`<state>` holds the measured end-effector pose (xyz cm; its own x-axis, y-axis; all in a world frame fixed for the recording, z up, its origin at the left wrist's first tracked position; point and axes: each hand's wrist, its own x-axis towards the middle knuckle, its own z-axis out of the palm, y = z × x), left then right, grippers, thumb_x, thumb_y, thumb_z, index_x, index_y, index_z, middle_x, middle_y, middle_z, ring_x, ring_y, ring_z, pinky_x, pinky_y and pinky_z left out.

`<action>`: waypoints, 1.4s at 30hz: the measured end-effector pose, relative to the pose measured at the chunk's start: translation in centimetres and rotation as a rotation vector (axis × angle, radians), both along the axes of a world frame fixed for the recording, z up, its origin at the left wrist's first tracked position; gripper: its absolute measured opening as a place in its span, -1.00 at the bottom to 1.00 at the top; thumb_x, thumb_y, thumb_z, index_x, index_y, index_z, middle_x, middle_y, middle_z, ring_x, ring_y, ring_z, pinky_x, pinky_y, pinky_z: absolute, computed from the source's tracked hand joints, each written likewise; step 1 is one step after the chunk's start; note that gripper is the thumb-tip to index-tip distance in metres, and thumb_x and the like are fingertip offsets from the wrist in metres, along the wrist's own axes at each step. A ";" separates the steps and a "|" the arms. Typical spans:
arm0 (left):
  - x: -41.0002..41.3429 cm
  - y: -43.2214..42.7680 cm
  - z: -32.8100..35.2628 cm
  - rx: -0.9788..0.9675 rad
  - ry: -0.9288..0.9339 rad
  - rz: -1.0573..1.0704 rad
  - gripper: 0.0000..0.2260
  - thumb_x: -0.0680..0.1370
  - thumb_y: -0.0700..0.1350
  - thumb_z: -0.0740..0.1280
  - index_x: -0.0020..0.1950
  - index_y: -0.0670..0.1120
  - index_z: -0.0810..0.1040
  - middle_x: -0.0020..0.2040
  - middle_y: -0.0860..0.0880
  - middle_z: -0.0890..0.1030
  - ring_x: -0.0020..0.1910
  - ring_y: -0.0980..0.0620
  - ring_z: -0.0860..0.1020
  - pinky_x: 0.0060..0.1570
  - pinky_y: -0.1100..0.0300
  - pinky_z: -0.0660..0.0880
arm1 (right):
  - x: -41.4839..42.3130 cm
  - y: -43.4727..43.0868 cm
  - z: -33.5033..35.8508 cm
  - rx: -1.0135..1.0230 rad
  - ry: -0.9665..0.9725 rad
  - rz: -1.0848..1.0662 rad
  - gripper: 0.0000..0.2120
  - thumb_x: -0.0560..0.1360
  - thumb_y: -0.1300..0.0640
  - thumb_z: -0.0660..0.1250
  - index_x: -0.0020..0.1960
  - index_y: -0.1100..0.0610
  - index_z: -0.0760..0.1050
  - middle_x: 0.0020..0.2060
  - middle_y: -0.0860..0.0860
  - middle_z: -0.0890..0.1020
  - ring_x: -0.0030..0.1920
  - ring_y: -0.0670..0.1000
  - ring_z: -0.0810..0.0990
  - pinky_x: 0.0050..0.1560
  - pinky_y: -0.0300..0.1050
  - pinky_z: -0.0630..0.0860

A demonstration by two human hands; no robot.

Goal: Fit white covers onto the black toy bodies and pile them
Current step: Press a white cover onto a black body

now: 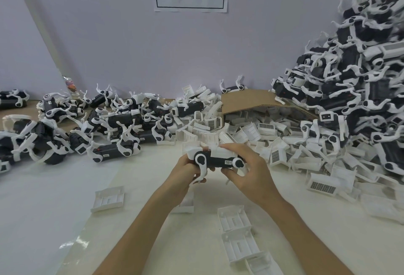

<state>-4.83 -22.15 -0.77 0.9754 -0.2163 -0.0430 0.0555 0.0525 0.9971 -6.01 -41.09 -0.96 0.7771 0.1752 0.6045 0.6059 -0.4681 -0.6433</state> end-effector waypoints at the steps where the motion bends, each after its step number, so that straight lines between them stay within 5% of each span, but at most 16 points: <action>1: 0.0 0.0 0.0 0.007 0.003 0.008 -0.43 0.25 -0.28 0.23 0.24 -0.06 0.58 -0.15 -0.08 0.67 -0.22 0.07 0.55 -0.23 0.23 0.56 | -0.1 0.0 0.0 -0.018 0.013 0.013 -0.40 0.38 0.33 0.53 0.26 -0.16 0.49 0.13 -0.12 0.60 0.18 -0.20 0.51 0.16 -0.44 0.39; 5: 0.0 -0.1 -0.1 0.037 -0.001 0.006 -0.50 0.30 -0.33 0.25 0.20 -0.04 0.59 -0.10 -0.08 0.67 -0.18 0.07 0.56 -0.21 0.19 0.55 | -0.2 0.0 -0.1 -0.038 0.046 0.042 -0.42 0.39 0.30 0.51 0.28 -0.17 0.50 0.14 -0.11 0.60 0.19 -0.14 0.51 0.19 -0.38 0.41; 9: 0.0 -0.1 -0.2 0.057 -0.018 -0.021 -0.52 0.25 -0.28 0.23 0.09 0.06 0.63 -0.20 0.02 0.70 -0.25 0.15 0.59 -0.24 0.23 0.55 | -0.5 0.1 0.2 0.050 0.130 0.087 -0.62 0.45 0.04 0.41 0.27 -0.08 0.58 0.08 -0.17 0.61 0.15 -0.10 0.54 0.09 -0.34 0.45; 14: -0.1 -0.3 0.0 0.089 -0.040 -0.079 -0.51 0.31 -0.32 0.23 0.14 0.05 0.64 -0.14 -0.05 0.70 -0.15 0.08 0.58 -0.13 0.14 0.49 | -0.3 0.1 0.9 0.309 0.183 0.028 -0.78 0.56 0.15 0.41 0.13 -0.11 0.62 0.06 -0.14 0.68 0.14 -0.07 0.61 0.19 0.04 0.56; 17: -0.3 -0.5 0.0 0.105 -0.046 -0.094 -0.48 0.37 -0.43 0.19 0.13 0.03 0.65 -0.10 -0.07 0.71 -0.12 0.06 0.60 -0.11 0.14 0.45 | -0.2 -0.3 1.2 0.356 0.128 -0.021 -0.83 0.51 0.09 0.43 0.09 -0.07 0.59 0.01 -0.17 0.67 0.13 -0.10 0.62 0.18 -0.04 0.54; 24: -0.2 -0.4 -0.3 0.097 -0.013 -0.030 -0.51 0.23 -0.29 0.20 0.10 -0.04 0.61 -0.17 0.00 0.70 -0.08 -0.03 0.56 -0.03 0.04 0.45 | -0.7 0.5 0.5 0.162 0.190 0.108 -0.81 0.44 0.09 0.42 0.04 -0.03 0.56 -0.05 -0.13 0.66 0.01 -0.06 0.62 -0.07 -0.32 0.52; 29: -0.2 -0.2 0.1 0.051 0.012 -0.031 -0.53 0.22 -0.26 0.21 0.08 -0.02 0.62 -0.14 -0.01 0.69 -0.09 -0.02 0.54 -0.08 0.09 0.50 | -0.6 0.1 0.5 0.143 0.236 0.146 -0.64 0.37 0.11 0.50 0.13 -0.02 0.53 0.02 -0.10 0.65 0.03 -0.04 0.63 -0.04 -0.27 0.54; 32: -0.2 -0.3 0.2 0.059 0.035 -0.009 -0.42 0.21 -0.26 0.20 0.23 -0.10 0.58 0.02 -0.14 0.65 -0.08 -0.03 0.53 -0.09 0.12 0.54 | -0.5 0.4 -0.1 0.010 0.150 0.050 -0.54 0.35 0.08 0.57 0.19 -0.09 0.50 0.08 -0.11 0.60 0.08 -0.08 0.58 0.05 -0.20 0.53; 37: -0.5 -0.4 0.4 0.047 0.057 0.008 -0.37 0.21 -0.26 0.21 0.30 -0.17 0.54 -0.07 -0.15 0.58 -0.19 -0.03 0.49 -0.17 0.14 0.51 | -0.2 0.6 -0.1 -0.028 0.010 -0.019 -0.48 0.36 0.14 0.61 0.18 -0.23 0.49 0.03 -0.09 0.62 0.03 -0.11 0.56 0.02 -0.27 0.50; 42: -0.7 -0.6 0.6 0.056 0.053 0.008 -0.51 0.44 -0.50 0.15 0.24 -0.09 0.55 0.00 -0.15 0.62 -0.17 -0.03 0.54 -0.24 0.13 0.56 | -0.2 0.2 0.3 -0.048 0.016 0.014 -0.51 0.34 0.17 0.62 0.15 -0.17 0.55 0.01 -0.12 0.63 0.04 -0.16 0.55 0.02 -0.39 0.40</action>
